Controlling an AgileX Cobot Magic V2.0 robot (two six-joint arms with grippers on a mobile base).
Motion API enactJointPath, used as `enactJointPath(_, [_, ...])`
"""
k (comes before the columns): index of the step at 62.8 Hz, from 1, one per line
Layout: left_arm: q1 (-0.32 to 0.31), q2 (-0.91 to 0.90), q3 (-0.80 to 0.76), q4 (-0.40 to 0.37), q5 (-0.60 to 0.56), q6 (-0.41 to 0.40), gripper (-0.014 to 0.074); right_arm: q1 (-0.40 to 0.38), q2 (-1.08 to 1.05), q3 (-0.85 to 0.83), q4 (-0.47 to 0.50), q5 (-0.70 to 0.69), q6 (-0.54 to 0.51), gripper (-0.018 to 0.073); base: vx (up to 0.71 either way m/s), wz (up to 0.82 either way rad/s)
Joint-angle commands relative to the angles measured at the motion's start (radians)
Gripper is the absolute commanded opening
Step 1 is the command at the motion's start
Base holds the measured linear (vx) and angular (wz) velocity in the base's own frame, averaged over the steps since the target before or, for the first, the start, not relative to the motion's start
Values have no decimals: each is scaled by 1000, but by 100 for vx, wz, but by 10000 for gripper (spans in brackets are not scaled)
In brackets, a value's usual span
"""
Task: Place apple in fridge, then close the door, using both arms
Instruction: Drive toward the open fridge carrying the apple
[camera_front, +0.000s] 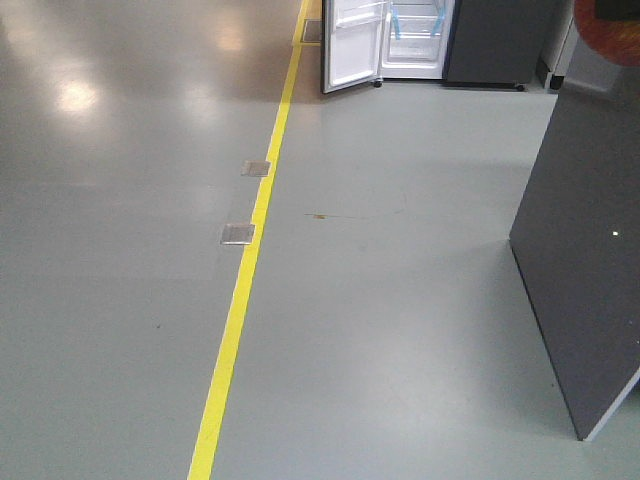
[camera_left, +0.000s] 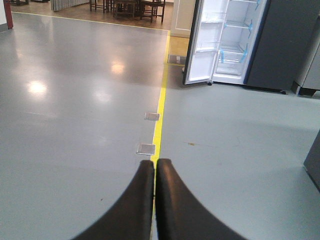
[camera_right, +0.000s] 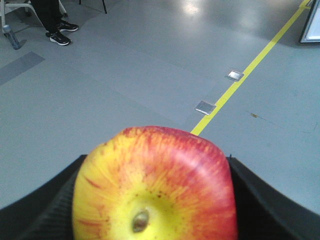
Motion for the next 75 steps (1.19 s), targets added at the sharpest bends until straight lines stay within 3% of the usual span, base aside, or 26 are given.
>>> enactJointPath(1, [1, -6, 26, -2, -70, -7, -6, -5, -20, -30, 46, -61, -13, -6, 15, 2])
enactJointPath(75, [1, -6, 26, -2, -70, -7, -6, -5, -20, -30, 46, -61, -13, -6, 20, -5])
